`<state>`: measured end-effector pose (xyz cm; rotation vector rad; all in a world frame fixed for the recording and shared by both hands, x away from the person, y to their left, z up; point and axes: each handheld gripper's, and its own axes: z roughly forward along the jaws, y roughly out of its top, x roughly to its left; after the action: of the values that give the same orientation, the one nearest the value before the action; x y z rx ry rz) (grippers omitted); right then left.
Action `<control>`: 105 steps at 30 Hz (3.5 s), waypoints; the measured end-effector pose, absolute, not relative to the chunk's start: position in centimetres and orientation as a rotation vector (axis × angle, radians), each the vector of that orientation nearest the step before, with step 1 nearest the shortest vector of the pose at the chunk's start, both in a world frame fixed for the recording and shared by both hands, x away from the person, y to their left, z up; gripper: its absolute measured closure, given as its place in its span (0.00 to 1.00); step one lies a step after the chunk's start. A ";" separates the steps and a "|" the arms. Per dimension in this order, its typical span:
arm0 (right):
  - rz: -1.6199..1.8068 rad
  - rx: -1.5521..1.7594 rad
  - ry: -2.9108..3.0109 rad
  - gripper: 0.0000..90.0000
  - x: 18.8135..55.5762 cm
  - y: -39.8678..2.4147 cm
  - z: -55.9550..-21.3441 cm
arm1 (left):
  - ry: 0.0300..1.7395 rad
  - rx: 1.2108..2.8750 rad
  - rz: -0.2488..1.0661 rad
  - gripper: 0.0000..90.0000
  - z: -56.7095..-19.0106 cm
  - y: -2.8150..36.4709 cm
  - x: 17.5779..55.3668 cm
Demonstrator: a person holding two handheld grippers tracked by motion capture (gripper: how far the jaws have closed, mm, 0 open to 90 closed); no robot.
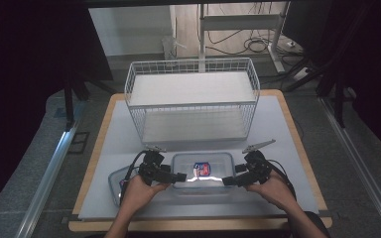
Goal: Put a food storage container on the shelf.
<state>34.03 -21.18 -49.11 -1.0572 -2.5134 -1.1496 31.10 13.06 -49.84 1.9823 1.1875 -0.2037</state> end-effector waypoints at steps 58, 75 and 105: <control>-1.270 -1.135 -2.173 0.57 33.6 -23.5 -49.6 | 1.164 1.808 -0.251 0.51 -50.1 16.2 27.7; -1.315 -1.179 -2.154 0.62 33.5 -23.8 -49.1 | 1.171 1.775 -0.218 0.55 -49.5 15.9 28.2; -1.535 -1.107 -2.231 0.63 35.7 -23.5 -41.3 | 1.067 1.755 -0.073 0.56 -41.1 16.6 31.2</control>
<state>35.71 -23.47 -41.32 -1.1075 -2.2307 -1.5349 31.22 16.62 -41.15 1.7546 1.0668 -0.0732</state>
